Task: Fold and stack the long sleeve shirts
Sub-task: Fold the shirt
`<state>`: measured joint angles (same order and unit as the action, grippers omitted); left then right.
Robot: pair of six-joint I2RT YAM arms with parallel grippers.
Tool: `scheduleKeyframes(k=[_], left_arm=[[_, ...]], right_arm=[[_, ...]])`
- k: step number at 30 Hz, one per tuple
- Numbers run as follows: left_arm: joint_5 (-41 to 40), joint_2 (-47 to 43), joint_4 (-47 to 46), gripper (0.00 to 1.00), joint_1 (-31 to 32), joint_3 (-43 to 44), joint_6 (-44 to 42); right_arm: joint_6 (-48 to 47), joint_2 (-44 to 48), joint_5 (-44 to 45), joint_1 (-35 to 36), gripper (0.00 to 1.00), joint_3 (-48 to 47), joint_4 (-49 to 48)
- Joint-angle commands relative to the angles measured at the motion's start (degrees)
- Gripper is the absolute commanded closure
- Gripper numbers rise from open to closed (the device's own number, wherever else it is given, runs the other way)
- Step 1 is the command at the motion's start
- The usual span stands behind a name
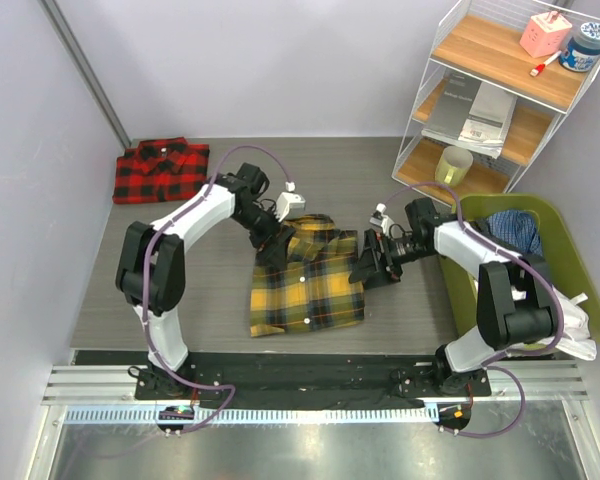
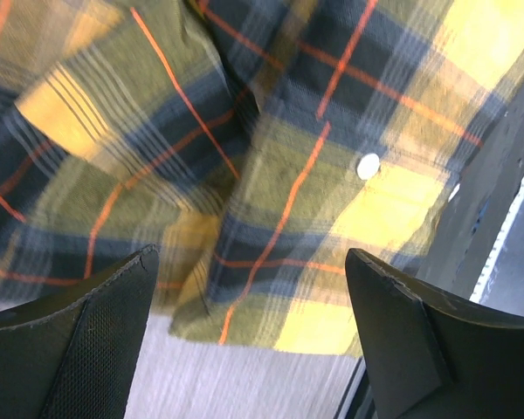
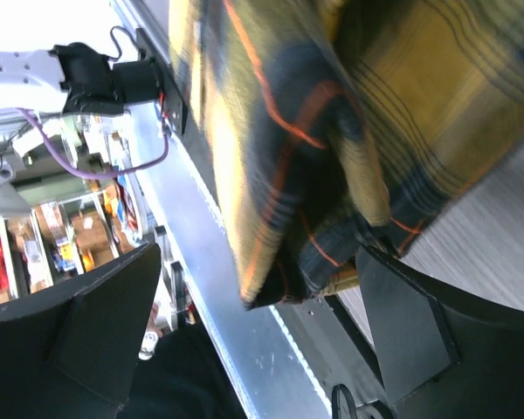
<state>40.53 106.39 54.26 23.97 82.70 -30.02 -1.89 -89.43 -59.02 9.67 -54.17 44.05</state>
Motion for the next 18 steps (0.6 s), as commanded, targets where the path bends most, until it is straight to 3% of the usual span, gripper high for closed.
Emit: scheduleKeyframes(k=[1,8,15,18], left_arm=[[4.2,2.68,-0.21,0.12,0.03,5.19,1.28],[6.93,7.08,3.66,0.15,0.82,9.67,-1.62],[9.47,9.1,6.29,0.19,0.73,11.7,-3.63],[10.53,8.84,7.26,0.22,0.82,11.96,-4.26]], right_arm=[[12.77,6.28,1.02,0.0,0.0,6.43,-15.12],[16.92,7.25,-2.32,0.52,0.01,10.84,-20.85],[21.57,6.81,-1.97,0.35,0.13,14.09,-24.71],[22.81,9.09,-2.67,-2.01,0.14,13.92,-25.77]])
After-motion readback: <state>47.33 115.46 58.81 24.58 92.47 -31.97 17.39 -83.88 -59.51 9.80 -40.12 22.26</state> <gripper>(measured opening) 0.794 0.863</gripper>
